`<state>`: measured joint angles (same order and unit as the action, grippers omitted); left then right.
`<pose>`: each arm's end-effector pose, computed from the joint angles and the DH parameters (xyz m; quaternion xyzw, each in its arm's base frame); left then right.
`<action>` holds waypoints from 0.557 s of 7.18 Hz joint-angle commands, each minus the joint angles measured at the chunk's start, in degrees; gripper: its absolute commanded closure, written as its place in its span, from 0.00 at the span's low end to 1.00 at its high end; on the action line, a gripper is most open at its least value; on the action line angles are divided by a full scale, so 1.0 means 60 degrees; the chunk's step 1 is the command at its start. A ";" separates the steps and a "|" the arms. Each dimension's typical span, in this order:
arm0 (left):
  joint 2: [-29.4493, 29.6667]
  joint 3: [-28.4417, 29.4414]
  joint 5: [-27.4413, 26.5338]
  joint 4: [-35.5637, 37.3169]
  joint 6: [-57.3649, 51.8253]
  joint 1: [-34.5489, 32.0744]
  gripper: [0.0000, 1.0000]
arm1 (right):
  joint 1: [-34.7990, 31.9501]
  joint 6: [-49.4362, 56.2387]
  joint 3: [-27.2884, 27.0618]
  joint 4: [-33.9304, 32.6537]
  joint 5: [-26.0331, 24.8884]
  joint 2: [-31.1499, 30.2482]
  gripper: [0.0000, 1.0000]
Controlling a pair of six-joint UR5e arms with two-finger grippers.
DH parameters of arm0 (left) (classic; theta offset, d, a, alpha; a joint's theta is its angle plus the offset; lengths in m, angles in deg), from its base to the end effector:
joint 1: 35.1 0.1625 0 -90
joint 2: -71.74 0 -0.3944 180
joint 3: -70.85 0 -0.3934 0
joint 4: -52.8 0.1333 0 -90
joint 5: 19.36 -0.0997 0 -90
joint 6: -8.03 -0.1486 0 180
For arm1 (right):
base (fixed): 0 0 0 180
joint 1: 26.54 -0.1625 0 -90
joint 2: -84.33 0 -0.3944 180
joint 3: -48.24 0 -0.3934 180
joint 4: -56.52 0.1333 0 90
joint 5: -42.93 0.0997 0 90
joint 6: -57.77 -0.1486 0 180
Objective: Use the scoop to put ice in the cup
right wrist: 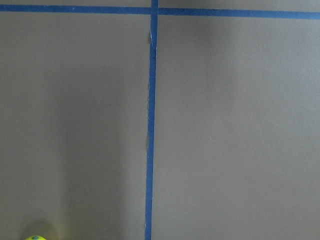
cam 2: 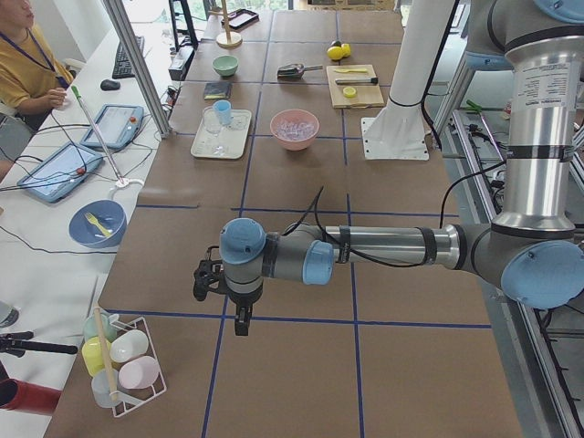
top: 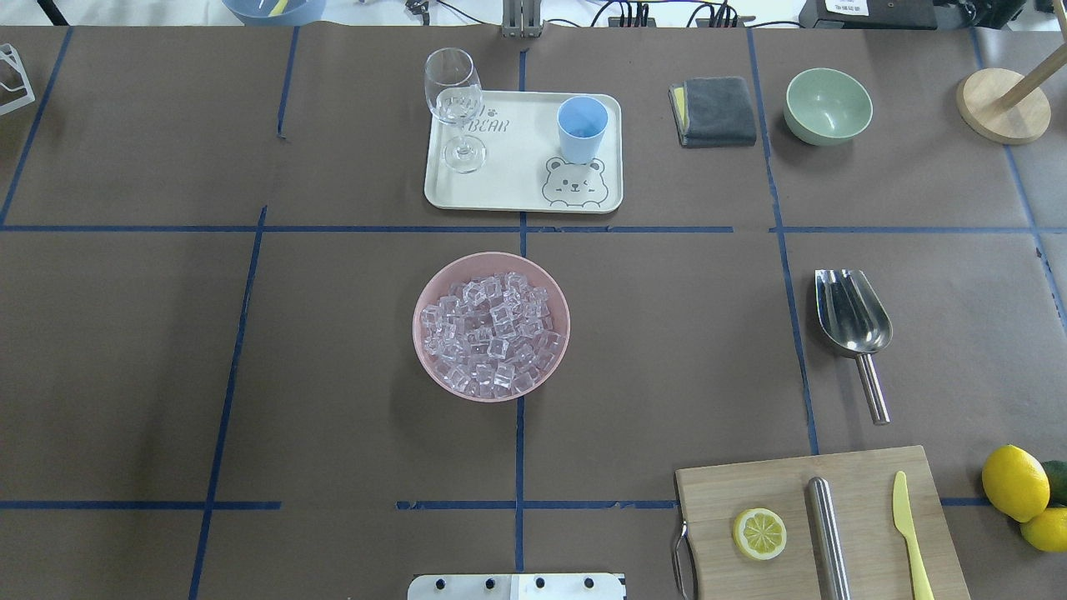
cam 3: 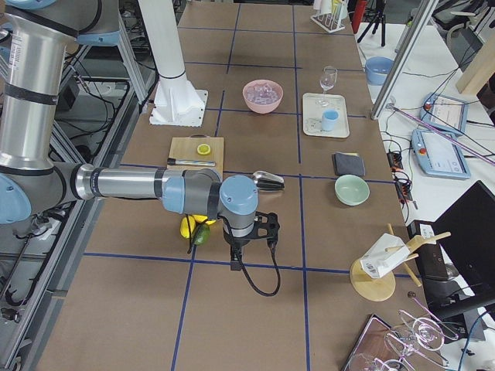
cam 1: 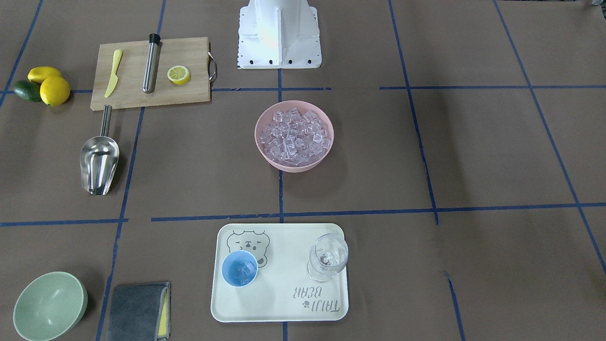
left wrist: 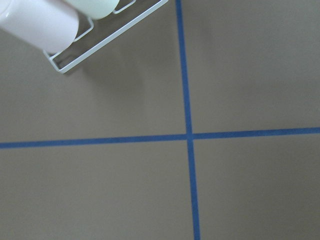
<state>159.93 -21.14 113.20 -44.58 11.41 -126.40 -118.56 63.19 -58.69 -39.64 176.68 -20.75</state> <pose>-0.0440 -0.4933 0.6509 0.0548 0.3632 -0.0141 0.9300 0.0440 -0.3806 0.6452 -0.0107 -0.3738 -0.0135 0.9274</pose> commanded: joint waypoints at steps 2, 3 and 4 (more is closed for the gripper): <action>0.0052 -0.0107 0.0068 0.0115 -0.0975 -0.0003 0.00 | 0.0000 0.0021 -0.0006 0.0001 0.0004 0.0024 0.00; -0.0064 -0.0121 0.0039 0.0159 -0.0990 -0.0003 0.00 | 0.0000 -0.0023 0.0008 0.0001 0.0004 0.0024 0.00; -0.0138 -0.0063 -0.0019 0.0160 -0.0990 -0.0003 0.00 | 0.0000 -0.0067 -0.0006 -0.0013 0.0048 0.0024 0.00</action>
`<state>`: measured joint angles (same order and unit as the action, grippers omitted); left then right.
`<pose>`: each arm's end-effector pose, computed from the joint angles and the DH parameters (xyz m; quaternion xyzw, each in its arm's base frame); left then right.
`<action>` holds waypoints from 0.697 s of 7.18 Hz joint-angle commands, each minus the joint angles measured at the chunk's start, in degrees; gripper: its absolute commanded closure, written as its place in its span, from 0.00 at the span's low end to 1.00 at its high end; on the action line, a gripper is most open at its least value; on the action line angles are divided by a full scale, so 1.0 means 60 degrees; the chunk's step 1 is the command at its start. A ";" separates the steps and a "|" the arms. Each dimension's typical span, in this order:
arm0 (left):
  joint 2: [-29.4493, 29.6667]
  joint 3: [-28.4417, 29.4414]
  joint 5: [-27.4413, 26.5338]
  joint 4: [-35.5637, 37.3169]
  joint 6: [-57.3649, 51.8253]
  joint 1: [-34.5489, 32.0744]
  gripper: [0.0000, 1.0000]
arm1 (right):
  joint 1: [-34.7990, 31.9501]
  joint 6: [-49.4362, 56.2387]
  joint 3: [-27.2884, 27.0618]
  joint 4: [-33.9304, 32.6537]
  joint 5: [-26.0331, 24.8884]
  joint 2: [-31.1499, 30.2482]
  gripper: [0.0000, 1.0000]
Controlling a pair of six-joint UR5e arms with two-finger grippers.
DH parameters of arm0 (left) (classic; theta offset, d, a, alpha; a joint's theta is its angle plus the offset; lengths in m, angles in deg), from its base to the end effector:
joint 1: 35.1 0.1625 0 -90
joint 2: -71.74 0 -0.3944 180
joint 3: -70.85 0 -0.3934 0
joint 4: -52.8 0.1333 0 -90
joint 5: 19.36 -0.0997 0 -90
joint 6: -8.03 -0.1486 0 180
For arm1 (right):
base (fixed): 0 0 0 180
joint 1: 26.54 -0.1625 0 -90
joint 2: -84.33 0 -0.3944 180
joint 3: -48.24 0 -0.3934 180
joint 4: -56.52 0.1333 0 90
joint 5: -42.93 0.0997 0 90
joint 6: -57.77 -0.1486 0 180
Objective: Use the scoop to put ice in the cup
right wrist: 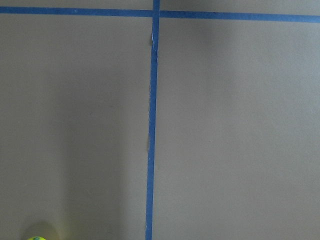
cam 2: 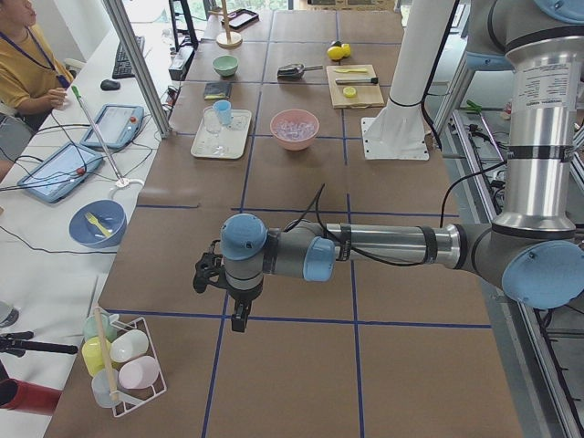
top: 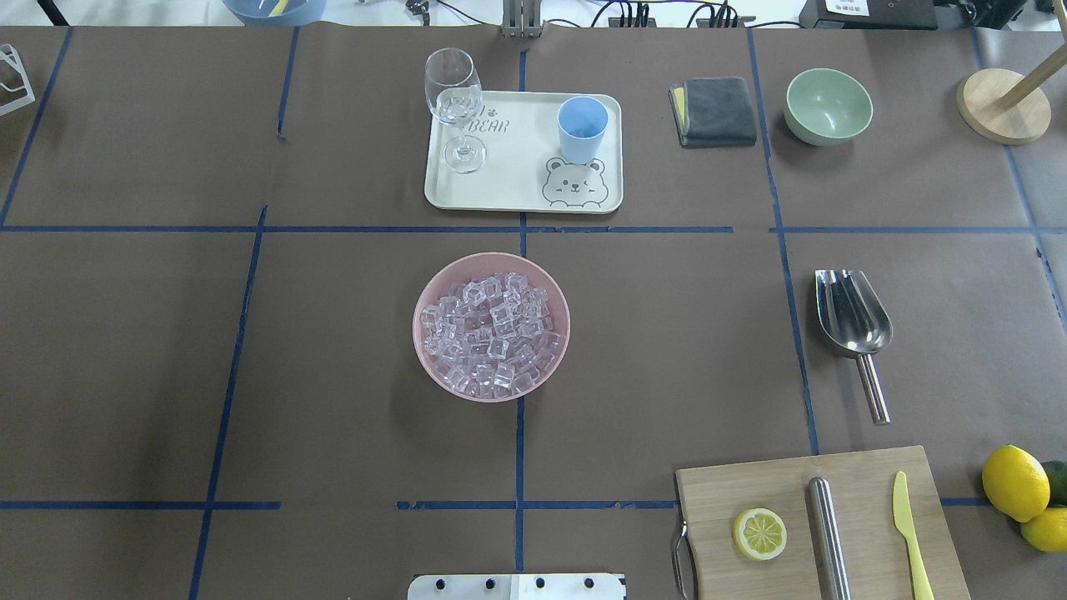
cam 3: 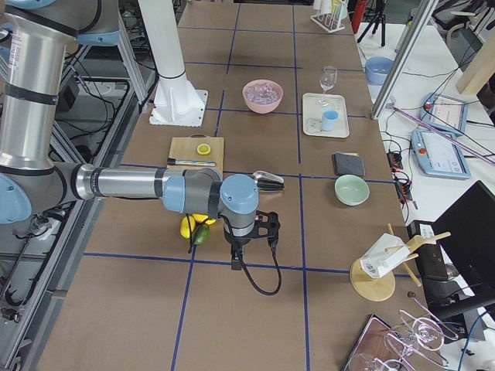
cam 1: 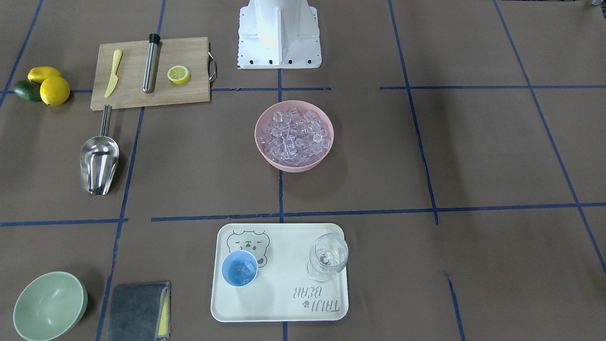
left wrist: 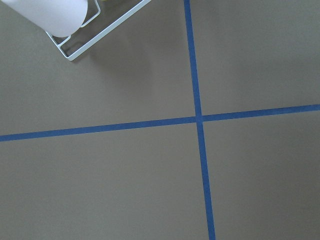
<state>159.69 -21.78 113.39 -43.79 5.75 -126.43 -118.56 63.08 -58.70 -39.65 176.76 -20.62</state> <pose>-0.0438 -0.4909 0.6485 0.0697 0.3617 0.0305 0.9292 0.0439 -0.3817 0.6441 -0.0099 -0.3744 -0.0130 0.9271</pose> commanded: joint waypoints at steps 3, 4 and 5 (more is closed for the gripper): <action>-0.0098 0.0043 -0.0050 0.0029 -0.0090 0.0031 0.00 | 0.0000 -0.0020 0.0011 -0.0012 0.0034 0.0015 0.00; -0.0112 0.0029 -0.0036 0.0044 -0.0090 0.0016 0.00 | 0.0000 -0.0020 0.0011 -0.0012 0.0049 0.0015 0.00; -0.0112 0.0029 -0.0021 0.0029 -0.0090 0.0016 0.00 | 0.0000 0.0009 -0.0004 0.0003 0.0049 0.0015 0.00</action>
